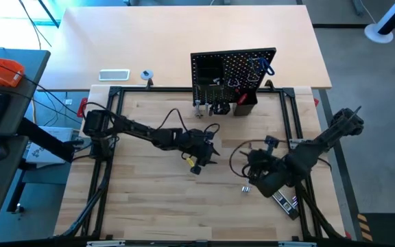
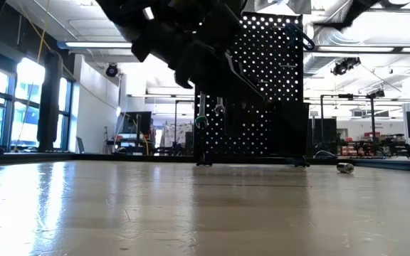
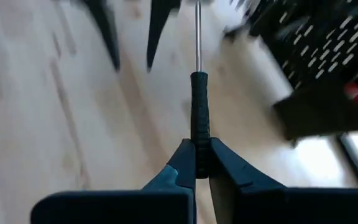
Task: Hang tools onto peg board
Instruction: Put the black screwdriver into the top black bin on the peg board
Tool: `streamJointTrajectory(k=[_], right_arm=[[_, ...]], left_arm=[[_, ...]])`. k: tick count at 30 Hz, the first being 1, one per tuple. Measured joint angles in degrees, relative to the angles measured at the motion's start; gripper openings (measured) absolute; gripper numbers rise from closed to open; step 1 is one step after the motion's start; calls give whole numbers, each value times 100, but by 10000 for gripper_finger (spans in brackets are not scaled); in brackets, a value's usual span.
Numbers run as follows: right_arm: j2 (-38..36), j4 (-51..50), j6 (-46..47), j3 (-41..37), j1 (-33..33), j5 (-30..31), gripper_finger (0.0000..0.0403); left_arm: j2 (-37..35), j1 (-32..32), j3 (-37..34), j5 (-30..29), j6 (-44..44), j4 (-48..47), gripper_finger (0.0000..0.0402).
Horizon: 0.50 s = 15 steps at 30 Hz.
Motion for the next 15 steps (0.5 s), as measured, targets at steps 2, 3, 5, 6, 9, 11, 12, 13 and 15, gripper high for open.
streamJointTrajectory(k=[2, 3, 5, 6, 9, 11, 12, 13, 15], right_arm=[[-1, -36, -351, 308, -182, 189, 10], [-1, -27, -551, 465, -283, 283, 10], [-1, 1, -986, 797, -518, 469, 10], [-1, 40, -1233, 958, -639, 560, 10], [-1, 221, -1969, 1421, -986, 745, 10], [-1, 367, -2477, 1735, -1218, 831, 10], [-3, 470, -2750, 1876, -1342, 881, 10], [-5, 592, -3006, 2004, -1458, 893, 10], [-3, 824, -3514, 2240, -1723, 865, 10]], left_arm=[[-74, 5, 0, -2, 1, -163, 156], [-105, 5, 0, -4, 0, -185, 156], [-146, 5, 0, -4, -1, -293, 156], [-178, 5, 0, -7, -3, -367, 156], [-200, 3, 0, -4, -50, -568, 156], [-221, 12, -2, -4, -50, -760, 156], [-223, 12, -2, -5, -50, -783, 156], [-227, 12, -2, -5, -50, -814, 156], [-230, 12, -2, -7, -62, -845, 156]])
